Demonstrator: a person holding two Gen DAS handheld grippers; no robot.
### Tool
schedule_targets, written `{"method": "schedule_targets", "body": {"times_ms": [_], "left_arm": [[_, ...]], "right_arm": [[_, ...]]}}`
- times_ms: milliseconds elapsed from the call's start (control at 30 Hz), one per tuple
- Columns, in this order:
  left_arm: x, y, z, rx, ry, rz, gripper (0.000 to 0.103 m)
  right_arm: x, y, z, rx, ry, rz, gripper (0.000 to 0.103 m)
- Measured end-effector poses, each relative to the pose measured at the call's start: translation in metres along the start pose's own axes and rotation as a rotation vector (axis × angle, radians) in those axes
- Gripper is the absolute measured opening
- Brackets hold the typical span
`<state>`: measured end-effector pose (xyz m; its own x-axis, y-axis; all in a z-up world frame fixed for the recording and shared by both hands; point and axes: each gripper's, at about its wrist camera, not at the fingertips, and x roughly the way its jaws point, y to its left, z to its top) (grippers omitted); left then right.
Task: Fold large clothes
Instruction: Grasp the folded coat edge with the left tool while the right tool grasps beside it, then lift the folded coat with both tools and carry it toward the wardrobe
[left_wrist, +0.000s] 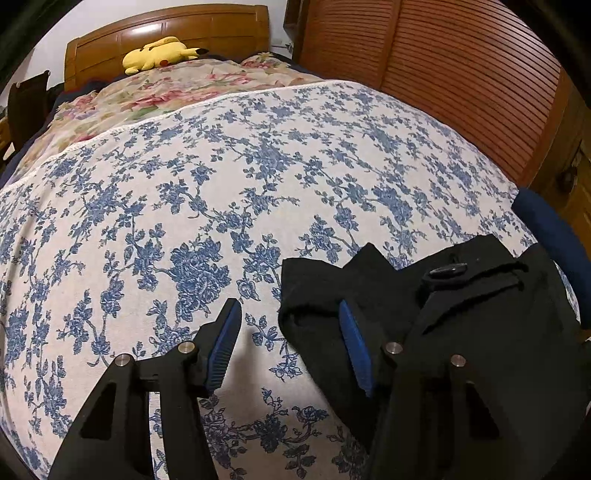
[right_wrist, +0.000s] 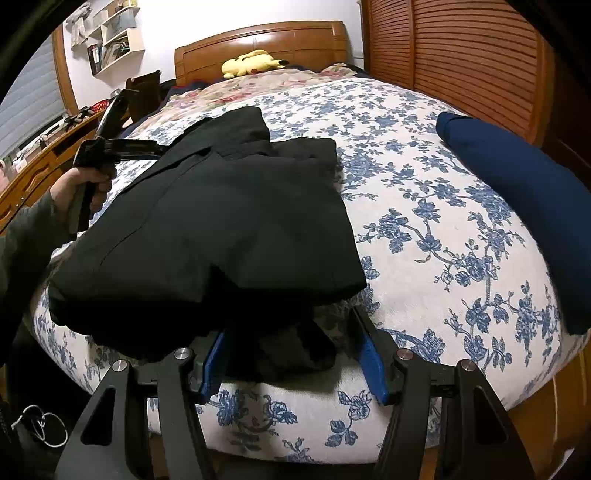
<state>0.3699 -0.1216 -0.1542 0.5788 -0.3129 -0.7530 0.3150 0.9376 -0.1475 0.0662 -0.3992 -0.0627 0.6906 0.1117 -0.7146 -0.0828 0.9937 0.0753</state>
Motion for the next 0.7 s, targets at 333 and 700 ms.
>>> {"method": "schedule_targets", "body": {"times_ms": [333, 700], "left_arm": [[0.004, -0.015, -0.002, 0.026, 0.032, -0.022, 0.020], [-0.058, -0.041, 0.005, 0.113, -0.114, 0.067, 0.004]], "right_arm": [[0.006, -0.002, -0.001, 0.018, -0.020, 0.007, 0.063], [-0.009, -0.001, 0.002, 0.017, -0.082, 0.091, 0.013]]}}
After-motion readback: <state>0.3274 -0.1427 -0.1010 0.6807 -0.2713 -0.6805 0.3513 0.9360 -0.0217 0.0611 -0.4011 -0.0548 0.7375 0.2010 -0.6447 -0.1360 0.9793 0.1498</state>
